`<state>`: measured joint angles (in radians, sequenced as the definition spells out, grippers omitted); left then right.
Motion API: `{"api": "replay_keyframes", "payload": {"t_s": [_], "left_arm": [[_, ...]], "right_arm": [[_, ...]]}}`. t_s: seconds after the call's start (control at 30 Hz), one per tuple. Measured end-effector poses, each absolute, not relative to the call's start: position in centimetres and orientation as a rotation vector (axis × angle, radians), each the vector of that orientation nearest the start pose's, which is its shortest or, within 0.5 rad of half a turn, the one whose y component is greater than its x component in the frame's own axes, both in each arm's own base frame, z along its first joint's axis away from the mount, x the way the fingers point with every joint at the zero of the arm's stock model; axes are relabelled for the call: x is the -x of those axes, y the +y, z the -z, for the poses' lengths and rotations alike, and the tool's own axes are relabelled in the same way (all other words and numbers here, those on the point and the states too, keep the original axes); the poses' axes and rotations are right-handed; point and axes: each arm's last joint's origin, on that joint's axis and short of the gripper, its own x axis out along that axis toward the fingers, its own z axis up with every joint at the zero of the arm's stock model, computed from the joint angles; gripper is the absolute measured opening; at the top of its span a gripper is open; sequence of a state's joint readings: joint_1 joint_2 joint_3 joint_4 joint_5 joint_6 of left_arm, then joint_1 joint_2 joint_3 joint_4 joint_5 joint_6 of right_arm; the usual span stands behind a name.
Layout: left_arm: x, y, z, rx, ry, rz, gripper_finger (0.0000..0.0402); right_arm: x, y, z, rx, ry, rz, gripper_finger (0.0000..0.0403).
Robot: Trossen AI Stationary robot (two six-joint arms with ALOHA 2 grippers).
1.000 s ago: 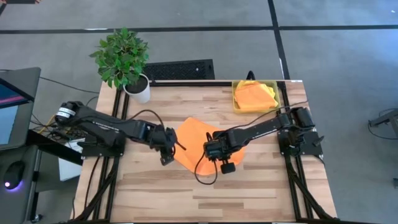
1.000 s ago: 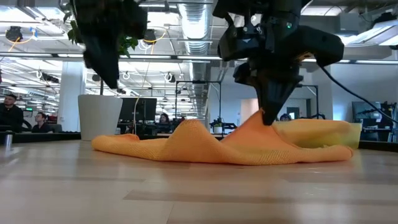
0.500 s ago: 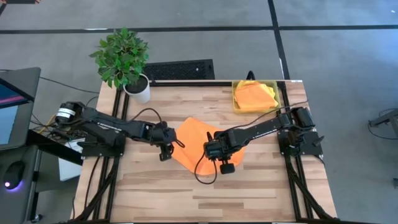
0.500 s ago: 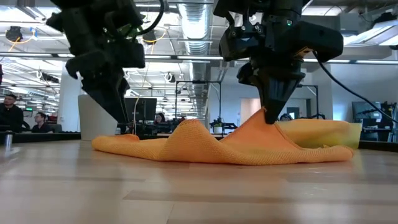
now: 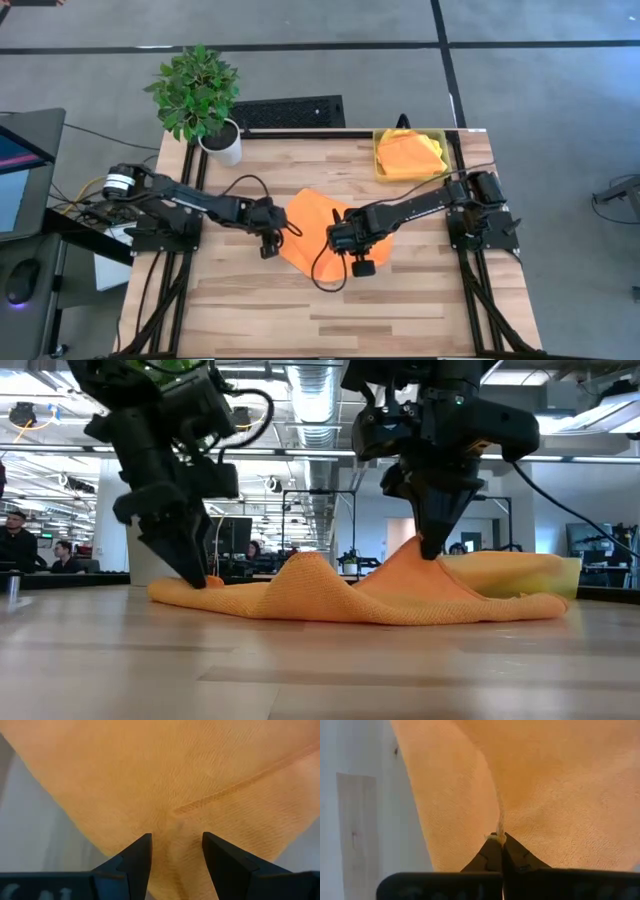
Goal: Fold microfiber towels
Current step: Fold the orange microfiber towel
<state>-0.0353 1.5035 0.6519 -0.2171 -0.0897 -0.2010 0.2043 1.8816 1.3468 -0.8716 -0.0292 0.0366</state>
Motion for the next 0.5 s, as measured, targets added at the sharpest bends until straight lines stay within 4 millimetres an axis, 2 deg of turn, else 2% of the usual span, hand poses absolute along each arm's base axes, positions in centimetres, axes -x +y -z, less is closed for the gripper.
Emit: {"api": "replay_keyframes", "payload": {"t_s": [0.17, 0.33, 0.5], "left_arm": [[-26.3, -0.7, -13.4, 0.140, 1.072, -0.171, 0.0169], [-26.8, -0.7, -14.2, 0.160, 1.072, -0.174, 0.0167], [-27.2, -0.8, -15.1, 0.170, 1.106, -0.142, 0.0125]], "right_arm": [[-35.0, 7.0, -18.6, 0.074, 1.414, -0.148, 0.0007], [-35.0, 7.0, -18.6, 0.072, 1.419, -0.146, 0.0005], [-35.0, 7.0, -18.6, 0.055, 1.425, -0.131, 0.0007]]}}
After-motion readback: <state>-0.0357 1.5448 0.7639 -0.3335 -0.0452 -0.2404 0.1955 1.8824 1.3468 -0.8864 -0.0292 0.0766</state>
